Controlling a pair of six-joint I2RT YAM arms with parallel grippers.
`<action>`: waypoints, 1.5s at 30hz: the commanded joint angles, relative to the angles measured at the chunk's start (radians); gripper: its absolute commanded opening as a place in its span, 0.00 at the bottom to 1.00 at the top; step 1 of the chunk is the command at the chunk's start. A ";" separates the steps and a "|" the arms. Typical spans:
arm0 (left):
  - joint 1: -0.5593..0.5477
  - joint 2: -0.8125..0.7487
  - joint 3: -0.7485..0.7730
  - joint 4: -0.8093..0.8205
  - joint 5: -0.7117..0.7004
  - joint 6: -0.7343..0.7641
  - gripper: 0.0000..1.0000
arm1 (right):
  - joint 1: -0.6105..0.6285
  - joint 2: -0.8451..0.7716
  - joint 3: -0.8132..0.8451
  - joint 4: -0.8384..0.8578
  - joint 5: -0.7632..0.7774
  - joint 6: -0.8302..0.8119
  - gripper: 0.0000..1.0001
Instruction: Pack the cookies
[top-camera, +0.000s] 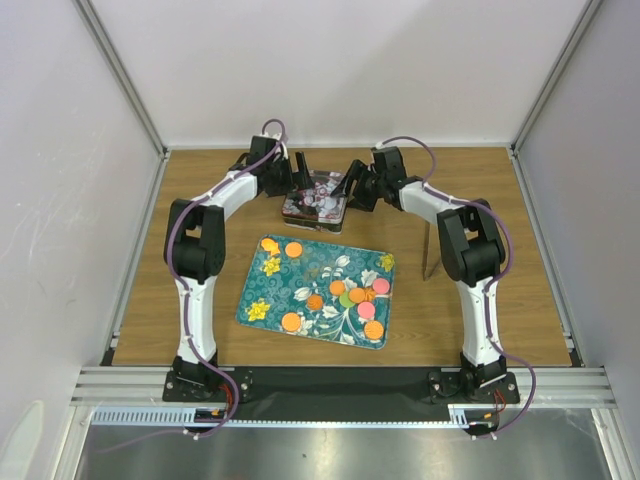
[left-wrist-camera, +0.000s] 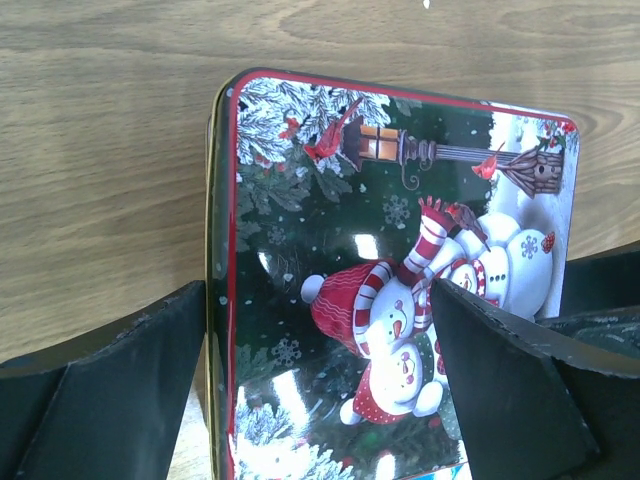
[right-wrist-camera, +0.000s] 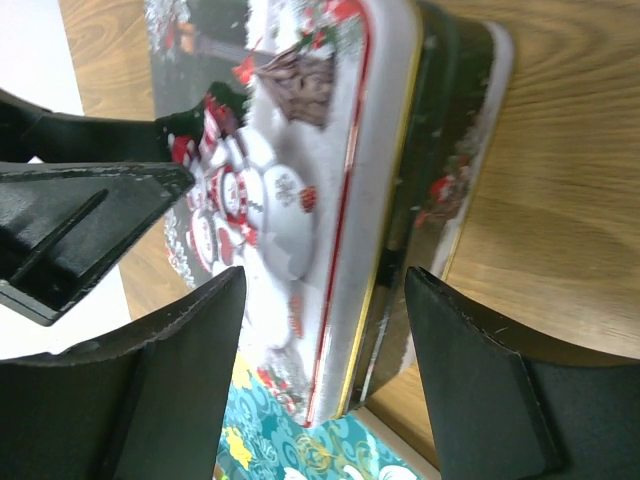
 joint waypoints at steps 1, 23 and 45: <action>-0.011 -0.004 0.049 -0.008 0.023 0.018 0.97 | 0.004 0.008 0.045 0.010 0.015 -0.010 0.70; -0.046 -0.045 0.076 -0.074 -0.023 0.065 0.95 | 0.024 0.006 0.049 -0.004 0.023 -0.018 0.64; -0.066 -0.033 0.121 -0.165 -0.082 0.134 0.95 | 0.050 0.014 0.025 -0.007 0.034 -0.033 0.59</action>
